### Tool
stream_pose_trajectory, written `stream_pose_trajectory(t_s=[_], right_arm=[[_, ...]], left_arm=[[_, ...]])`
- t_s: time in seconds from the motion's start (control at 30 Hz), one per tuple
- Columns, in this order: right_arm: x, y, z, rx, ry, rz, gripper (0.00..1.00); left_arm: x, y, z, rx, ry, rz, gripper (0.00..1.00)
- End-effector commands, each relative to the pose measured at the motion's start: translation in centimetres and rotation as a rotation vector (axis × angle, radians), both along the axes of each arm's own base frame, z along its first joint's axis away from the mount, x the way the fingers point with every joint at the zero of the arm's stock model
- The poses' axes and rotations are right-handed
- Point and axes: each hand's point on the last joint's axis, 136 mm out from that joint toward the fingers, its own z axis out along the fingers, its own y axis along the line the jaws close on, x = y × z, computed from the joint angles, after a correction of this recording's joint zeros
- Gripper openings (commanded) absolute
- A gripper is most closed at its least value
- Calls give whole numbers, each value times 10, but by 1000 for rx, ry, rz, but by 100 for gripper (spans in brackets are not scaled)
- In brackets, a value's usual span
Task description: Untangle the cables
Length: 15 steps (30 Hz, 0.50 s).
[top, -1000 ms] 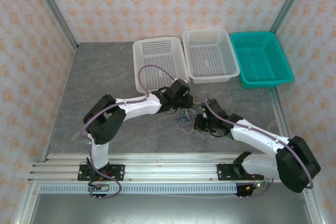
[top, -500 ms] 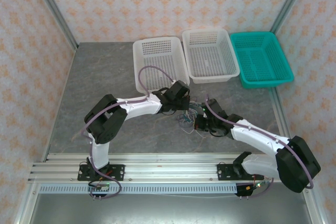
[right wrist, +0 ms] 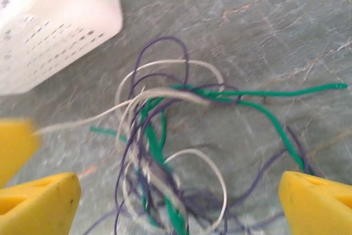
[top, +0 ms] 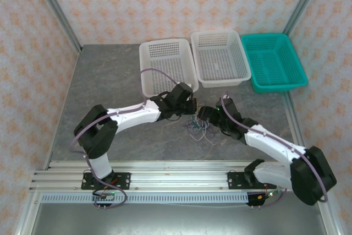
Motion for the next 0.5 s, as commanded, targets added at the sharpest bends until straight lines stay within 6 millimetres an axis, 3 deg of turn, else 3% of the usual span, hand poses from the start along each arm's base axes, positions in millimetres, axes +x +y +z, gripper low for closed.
stream_pose_trajectory(t_s=[0.0,0.1,0.2,0.27,0.37,0.47], right_arm=[[24,11,-7,51,-27,-35,85],[26,20,-34,74,41,-24,70],[23,15,-58,75,122,-59,51],[19,1,-72,52,159,-125,41],[9,-39,-89,-26,220,-286,28],[-1,-70,-99,-48,274,-392,24]], left_arm=[[-7,-2,23,-79,-11,4,0],[-9,3,43,-100,-40,9,0],[-11,10,67,-98,-80,11,0],[-12,19,85,-85,-115,23,0],[-11,46,116,-55,-160,83,0],[-4,93,150,-18,-192,203,0]])
